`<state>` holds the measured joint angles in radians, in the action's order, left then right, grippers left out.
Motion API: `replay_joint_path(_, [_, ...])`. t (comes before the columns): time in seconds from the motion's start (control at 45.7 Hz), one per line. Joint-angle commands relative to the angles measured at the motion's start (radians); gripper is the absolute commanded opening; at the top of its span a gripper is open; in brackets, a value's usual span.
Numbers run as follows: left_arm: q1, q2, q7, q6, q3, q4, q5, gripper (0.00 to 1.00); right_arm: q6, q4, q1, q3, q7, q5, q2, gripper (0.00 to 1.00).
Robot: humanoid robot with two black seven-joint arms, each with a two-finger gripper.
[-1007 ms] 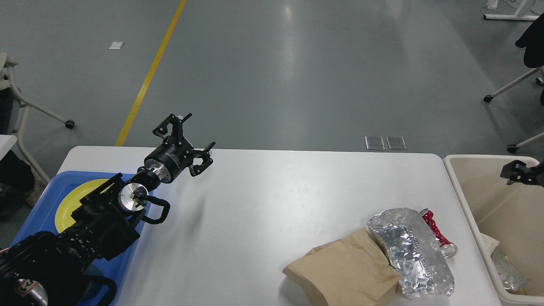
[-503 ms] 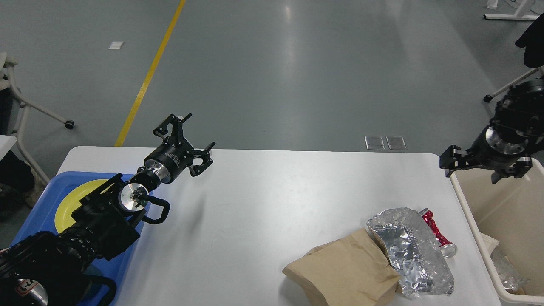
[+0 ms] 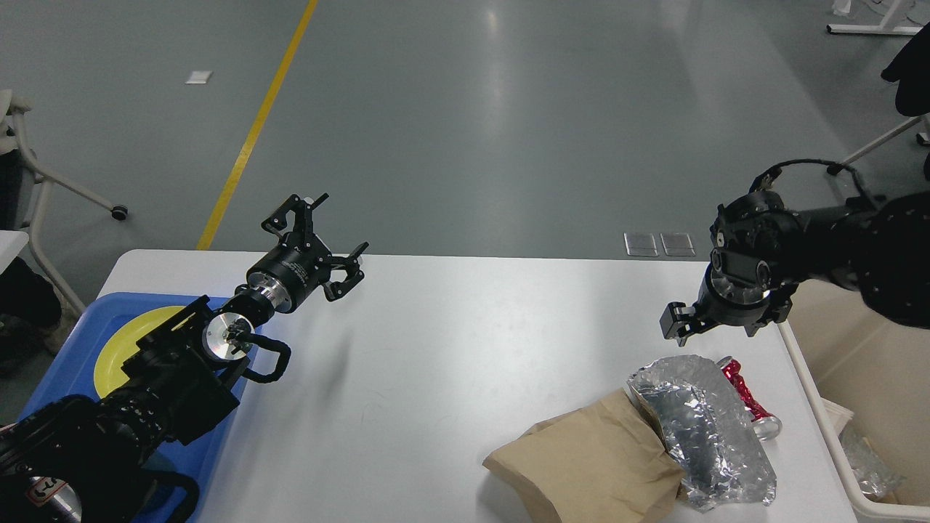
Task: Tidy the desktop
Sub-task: 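Lower the right gripper onto the foil-wrapped bundle and grasp it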
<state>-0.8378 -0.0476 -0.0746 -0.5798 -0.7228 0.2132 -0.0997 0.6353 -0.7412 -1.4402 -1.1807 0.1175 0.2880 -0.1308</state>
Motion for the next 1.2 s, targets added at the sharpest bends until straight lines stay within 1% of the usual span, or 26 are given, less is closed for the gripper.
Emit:
replay_joint_path(0.0, [0.0, 0.0, -0.001, 0.0, 0.0, 0.0, 0.0, 0.97, -0.04, 0.008, 0.069, 0.001, -0.001, 0.0, -0.003, 1.0])
replay_joint_path(0.153, [0.0, 0.0, -0.001, 0.0, 0.0, 0.0, 0.0, 0.97, -0.059, 0.028, 0.113, 0.007, -0.001, 0.0, -0.018, 1.0])
replay_joint_path(0.241, [0.0, 0.0, -0.001, 0.0, 0.0, 0.0, 0.0, 0.97, -0.062, 0.046, 0.133, 0.012, -0.001, -0.001, -0.024, 0.98])
replay_joint_path(0.416, [0.0, 0.0, -0.001, 0.0, -0.001, 0.0, 0.0, 0.97, -0.105, 0.043, 0.152, 0.024, -0.004, -0.013, -0.024, 0.97])
replay_joint_path(0.657, [0.0, 0.0, -0.001, 0.0, 0.0, 0.0, 0.0, 0.97, -0.123, 0.046, 0.175, 0.024, -0.006, -0.015, -0.03, 0.96])
replay_joint_path(0.744, [0.0, 0.0, -0.001, 0.0, 0.0, 0.0, 0.0, 0.97, -0.124, 0.049, 0.185, 0.024, -0.006, -0.018, -0.033, 0.92])
replay_joint_path(0.766, [0.0, 0.0, -0.001, 0.0, -0.001, 0.0, 0.0, 0.97, -0.126, 0.049, 0.187, 0.024, -0.006, -0.018, -0.033, 0.9])
replay_joint_path(0.788, [0.0, 0.0, -0.001, 0.0, -0.001, 0.0, 0.0, 0.97, -0.128, 0.049, 0.189, 0.024, -0.006, -0.02, -0.033, 0.83])
replay_joint_path(0.832, [0.0, 0.0, -0.001, 0.0, -0.001, 0.0, 0.0, 0.97, -0.128, 0.049, 0.189, 0.024, -0.006, -0.02, -0.035, 0.73])
replay_joint_path(0.854, [0.0, 0.0, 0.001, 0.0, 0.0, 0.0, 0.0, 0.97, -0.128, 0.048, 0.189, 0.024, -0.006, -0.02, -0.035, 0.66])
replay_joint_path(0.897, [0.0, 0.0, -0.001, 0.0, 0.0, 0.0, 0.0, 0.97, -0.118, 0.045, 0.189, 0.024, -0.006, -0.02, -0.036, 0.48])
replay_joint_path(0.941, [0.0, 0.0, -0.001, 0.0, 0.0, 0.0, 0.0, 0.97, -0.118, 0.045, 0.189, 0.024, -0.006, -0.021, -0.044, 0.36])
replay_joint_path(1.073, [0.0, 0.0, -0.001, 0.0, -0.001, 0.0, 0.0, 0.97, -0.115, 0.039, 0.19, 0.026, -0.006, -0.059, -0.058, 0.06])
replay_joint_path(1.095, [0.0, 0.0, -0.001, 0.0, -0.001, 0.0, 0.0, 0.97, -0.111, 0.037, 0.192, 0.026, -0.006, -0.079, -0.059, 0.0])
replay_joint_path(1.182, [0.0, 0.0, -0.001, 0.0, -0.001, 0.0, 0.0, 0.97, -0.109, 0.034, 0.192, 0.026, -0.006, -0.104, -0.064, 0.0])
